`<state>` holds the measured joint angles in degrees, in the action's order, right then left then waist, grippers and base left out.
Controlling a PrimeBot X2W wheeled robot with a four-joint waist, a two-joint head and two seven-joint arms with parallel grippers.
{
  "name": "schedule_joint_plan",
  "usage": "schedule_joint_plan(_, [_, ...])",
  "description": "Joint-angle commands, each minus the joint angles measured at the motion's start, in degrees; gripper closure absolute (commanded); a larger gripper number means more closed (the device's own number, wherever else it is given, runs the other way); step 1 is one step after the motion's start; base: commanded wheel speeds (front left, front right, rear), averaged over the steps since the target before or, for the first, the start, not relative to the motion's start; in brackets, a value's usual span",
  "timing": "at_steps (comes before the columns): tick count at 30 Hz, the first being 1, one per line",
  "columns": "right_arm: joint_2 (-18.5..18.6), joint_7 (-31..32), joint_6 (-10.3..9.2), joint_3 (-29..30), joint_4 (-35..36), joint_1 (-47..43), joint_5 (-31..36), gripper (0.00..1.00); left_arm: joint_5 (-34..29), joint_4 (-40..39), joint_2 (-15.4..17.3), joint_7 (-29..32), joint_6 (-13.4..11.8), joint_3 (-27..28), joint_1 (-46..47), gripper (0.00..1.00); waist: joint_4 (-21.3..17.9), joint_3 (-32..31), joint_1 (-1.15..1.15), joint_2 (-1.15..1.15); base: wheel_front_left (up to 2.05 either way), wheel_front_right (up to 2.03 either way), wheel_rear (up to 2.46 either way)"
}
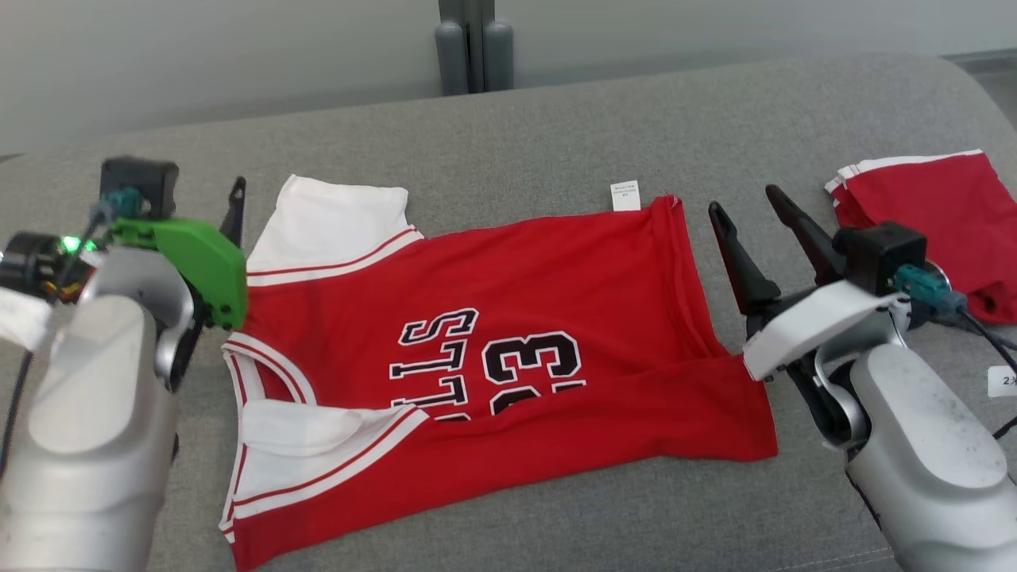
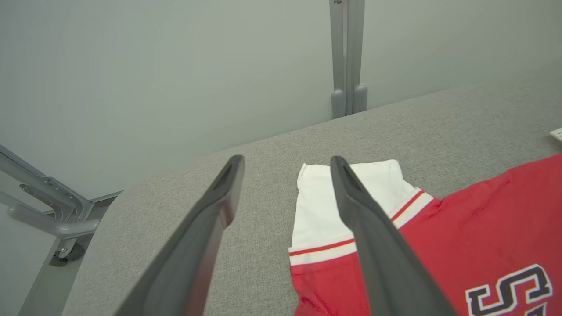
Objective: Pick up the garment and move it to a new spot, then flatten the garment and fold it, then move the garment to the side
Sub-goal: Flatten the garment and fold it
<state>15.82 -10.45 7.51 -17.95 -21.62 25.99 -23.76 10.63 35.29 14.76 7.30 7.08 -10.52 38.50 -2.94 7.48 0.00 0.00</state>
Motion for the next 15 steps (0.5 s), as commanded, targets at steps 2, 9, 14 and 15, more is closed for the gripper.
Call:
schedule_joint_plan(2, [0.78, 0.17, -0.04, -1.62, 0.58, 3.45, -0.85, 0.0, 0.66, 3.05, 2.06, 3.85, 0.37, -2.46, 5.23, 0.0, -4.77, 7.42, 0.0, 0.0, 0.0, 0.0, 0.0])
schedule_joint_plan(9, [2.19, -0.69, -0.04, -5.59, 1.07, 10.25, -2.99, 0.0, 4.89, 8.37, 9.89, 13.74, 0.31, -17.27, 16.48, 0.0, -7.77, 13.07, 0.0, 0.0, 0.0, 0.0, 0.0])
schedule_joint_plan(14, [3.4, -1.5, -0.04, -8.25, 0.49, 13.04, -4.02, 0.0, 9.53, 10.7, 12.95, 14.85, 0.31, -23.83, 21.72, 0.0, -8.97, 15.96, 0.0, 0.0, 0.0, 0.0, 0.0])
schedule_joint_plan(15, [3.56, -1.78, -0.04, -8.51, 0.43, 13.42, -4.26, 0.0, 9.9, 10.99, 13.55, 14.95, 0.31, -24.59, 22.6, 0.0, -9.11, 16.43, 0.0, 0.0, 0.0, 0.0, 0.0])
